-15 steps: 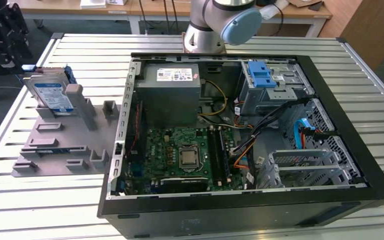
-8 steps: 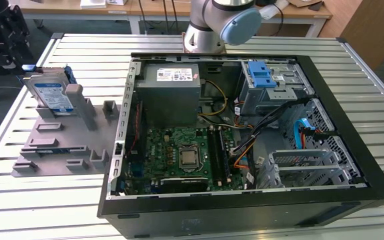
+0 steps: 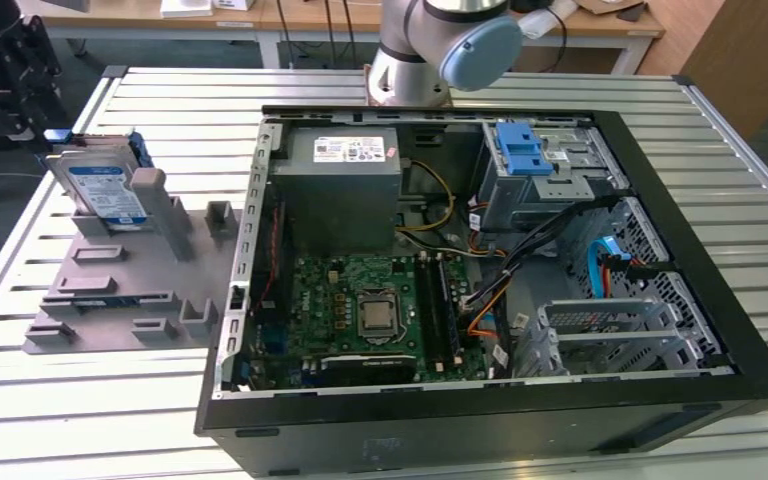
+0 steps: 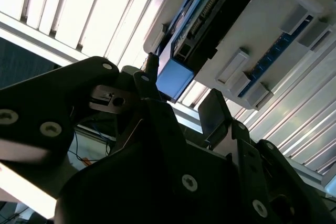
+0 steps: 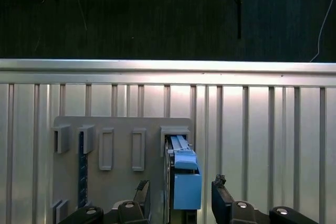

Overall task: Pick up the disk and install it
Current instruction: 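Pick up the disk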

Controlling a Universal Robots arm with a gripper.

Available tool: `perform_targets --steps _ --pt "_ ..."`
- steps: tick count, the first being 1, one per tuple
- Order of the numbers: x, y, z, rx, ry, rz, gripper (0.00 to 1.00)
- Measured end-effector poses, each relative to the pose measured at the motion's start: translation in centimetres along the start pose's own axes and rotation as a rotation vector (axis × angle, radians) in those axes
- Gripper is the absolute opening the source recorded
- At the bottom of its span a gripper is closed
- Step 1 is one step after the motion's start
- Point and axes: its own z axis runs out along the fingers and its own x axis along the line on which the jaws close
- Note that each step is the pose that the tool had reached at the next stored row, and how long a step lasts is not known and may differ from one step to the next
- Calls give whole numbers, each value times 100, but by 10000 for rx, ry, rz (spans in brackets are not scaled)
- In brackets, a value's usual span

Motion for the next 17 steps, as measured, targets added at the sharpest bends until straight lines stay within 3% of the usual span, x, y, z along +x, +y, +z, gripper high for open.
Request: perform_targets --steps 13,17 --pt "-8 8 154 0 7 0 58" --pt "-11 11 186 -1 8 0 50"
